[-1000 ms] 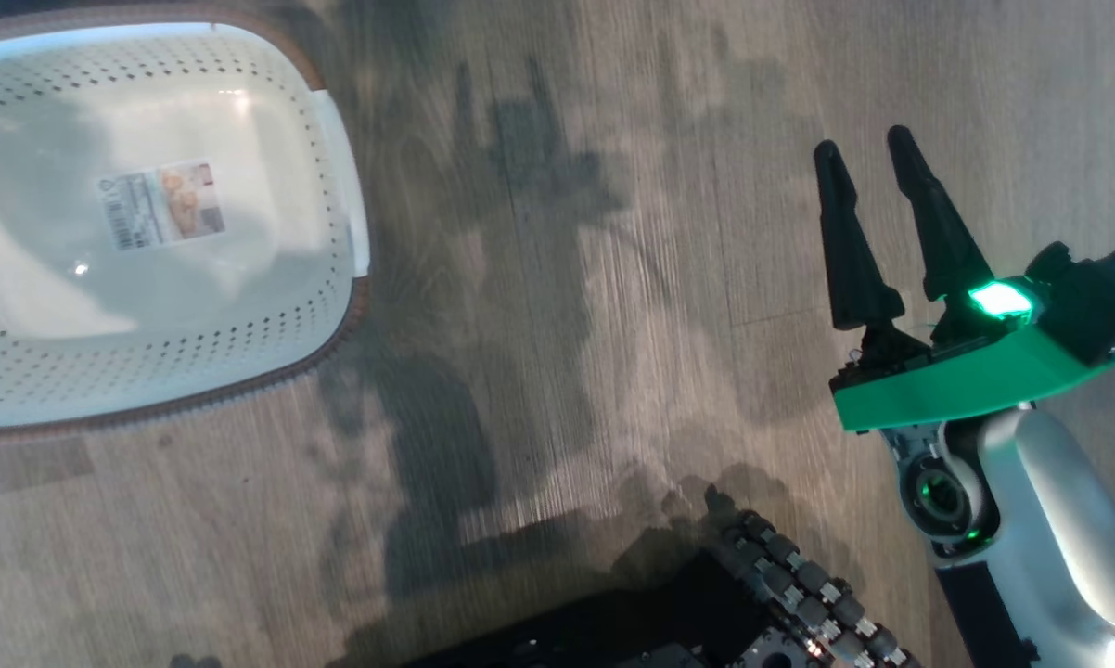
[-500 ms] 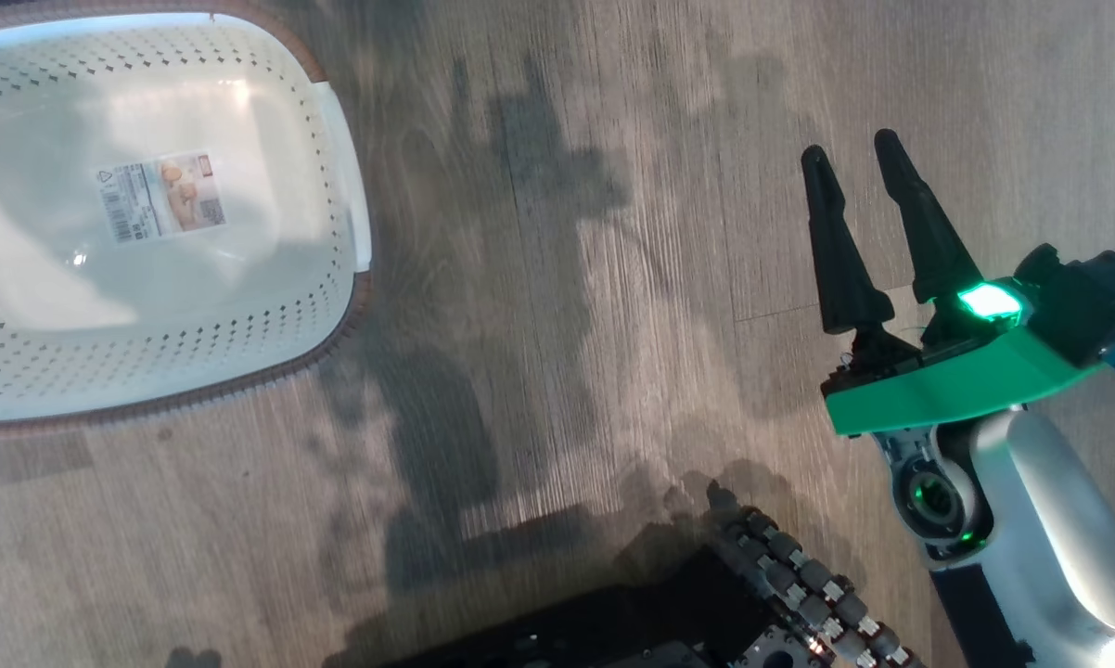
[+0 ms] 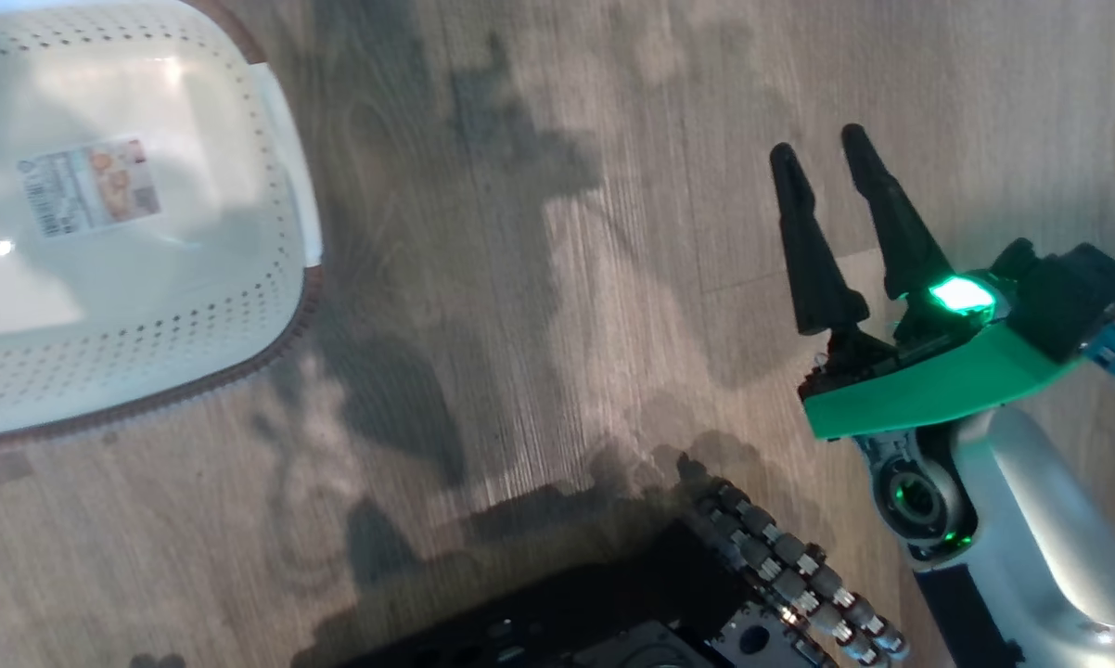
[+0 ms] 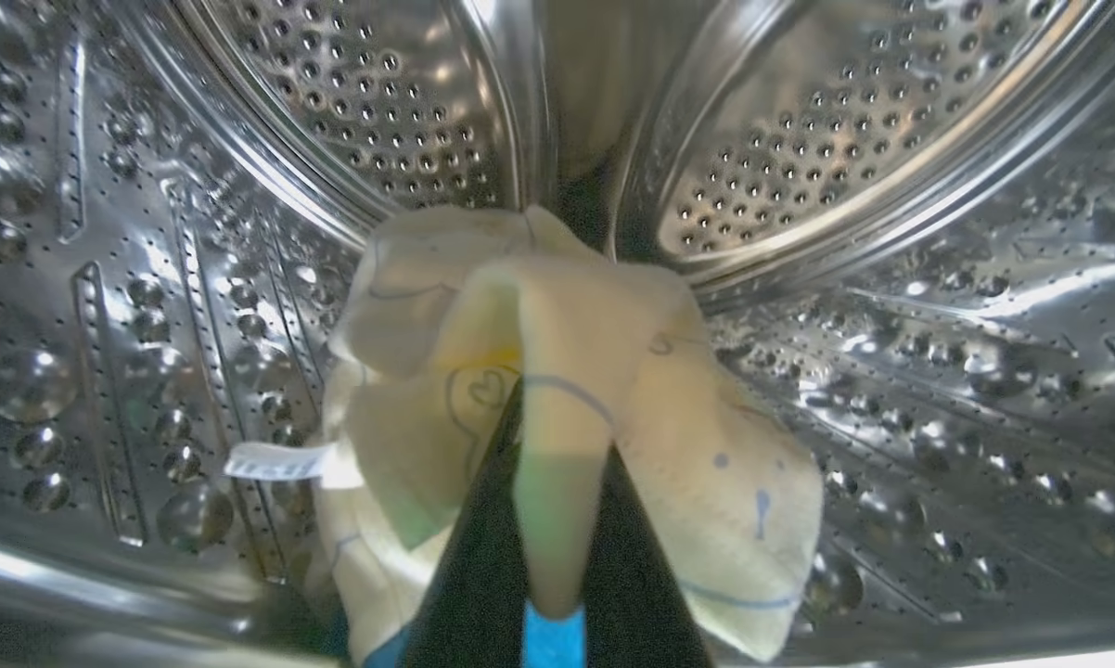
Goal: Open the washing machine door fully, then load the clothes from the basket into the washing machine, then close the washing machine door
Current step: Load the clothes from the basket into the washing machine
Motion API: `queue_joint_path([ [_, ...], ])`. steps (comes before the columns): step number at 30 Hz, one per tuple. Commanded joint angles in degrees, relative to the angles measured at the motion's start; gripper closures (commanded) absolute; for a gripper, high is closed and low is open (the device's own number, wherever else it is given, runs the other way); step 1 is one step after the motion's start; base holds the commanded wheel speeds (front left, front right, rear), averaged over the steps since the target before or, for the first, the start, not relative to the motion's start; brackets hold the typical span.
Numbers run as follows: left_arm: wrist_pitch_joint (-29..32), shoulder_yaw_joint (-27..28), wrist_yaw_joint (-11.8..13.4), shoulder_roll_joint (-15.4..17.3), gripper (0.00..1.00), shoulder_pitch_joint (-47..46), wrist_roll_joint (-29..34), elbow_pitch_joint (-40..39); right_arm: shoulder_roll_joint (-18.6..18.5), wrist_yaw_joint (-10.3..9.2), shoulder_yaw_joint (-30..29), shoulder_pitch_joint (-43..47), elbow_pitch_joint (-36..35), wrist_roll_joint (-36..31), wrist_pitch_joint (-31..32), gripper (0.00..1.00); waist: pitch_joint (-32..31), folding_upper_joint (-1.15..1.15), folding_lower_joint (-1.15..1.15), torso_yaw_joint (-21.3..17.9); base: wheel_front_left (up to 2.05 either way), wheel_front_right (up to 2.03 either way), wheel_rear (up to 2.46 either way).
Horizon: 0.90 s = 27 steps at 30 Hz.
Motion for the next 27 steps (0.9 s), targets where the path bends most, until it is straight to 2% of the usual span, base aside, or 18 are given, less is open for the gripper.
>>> queue_joint_path([
  [1,-1.5,1.3,0.0,2.5,1.0,-2.5,1.0,-1.4,0.0,-0.16,0.9,0.8,-1.7,0.5,-0.5,0.0,0.6,0.0,0.0,-0.7,0.0,0.0,0.0],
  [5,-8.0,0.6,0.2,2.3,1.0,-5.6,3.6,0.5,0.0,-0.16,1.6,0.5,-1.8,1.2,-0.5,0.0,1.3,0.0,0.0,-1.8,0.0,0.0,0.0],
  [9,-8.0,-0.5,-0.2,1.6,1.0,-6.9,4.3,5.2,0.0,-0.16,2.1,0.5,-1.7,1.6,-0.5,0.0,1.7,0.0,0.0,-2.3,0.0,0.0,0.0],
  [10,-7.7,-0.7,-0.3,1.4,0.91,-7.2,4.2,6.2,0.0,-0.16,2.2,0.5,-1.7,1.7,-0.5,0.0,1.8,0.0,0.0,-2.4,0.0,0.0,0.0],
  [11,-7.3,-0.8,-0.4,1.1,0.68,-7.5,4.1,7.1,0.0,-0.16,2.2,0.5,-1.7,1.8,-0.5,0.0,1.9,0.0,0.0,-2.4,0.0,0.0,0.0],
  [12,-7.1,-0.8,-0.6,0.8,0.58,-7.8,3.8,7.9,0.0,-0.16,2.2,0.5,-1.7,1.8,-0.5,0.0,2.0,0.0,0.0,-2.3,0.0,0.0,0.0],
  [13,-7.0,-1.0,-0.9,0.6,0.4,-8.0,3.8,8.5,0.0,-0.16,2.2,0.6,-1.7,1.8,-0.5,0.0,2.0,0.0,0.0,-2.3,0.0,0.0,0.0],
  [14,-7.0,-1.1,-1.2,0.3,0.07,-8.3,3.6,9.0,0.0,-0.16,2.2,0.6,-1.7,1.8,-0.5,0.0,2.0,0.0,0.0,-2.2,0.0,0.0,0.0],
  [15,-6.8,-1.3,-1.5,0.0,0.0,-8.5,3.5,9.5,0.0,-0.16,2.1,0.6,-1.6,1.8,-0.5,0.0,2.0,0.0,0.0,-2.1,0.0,0.0,0.0],
  [20,-7.4,-2.3,-2.7,-1.6,0.0,-9.4,3.4,10.7,0.0,-0.16,1.3,0.3,-1.3,1.3,-0.5,0.0,1.8,0.0,0.0,-1.0,0.0,0.0,0.0],
  [27,-8.5,-3.0,-3.2,-3.4,0.0,-8.8,2.8,11.8,0.0,-0.16,-0.2,0.2,-1.1,-0.1,-0.5,0.0,1.1,0.0,0.0,1.5,0.0,0.0,0.0],
])
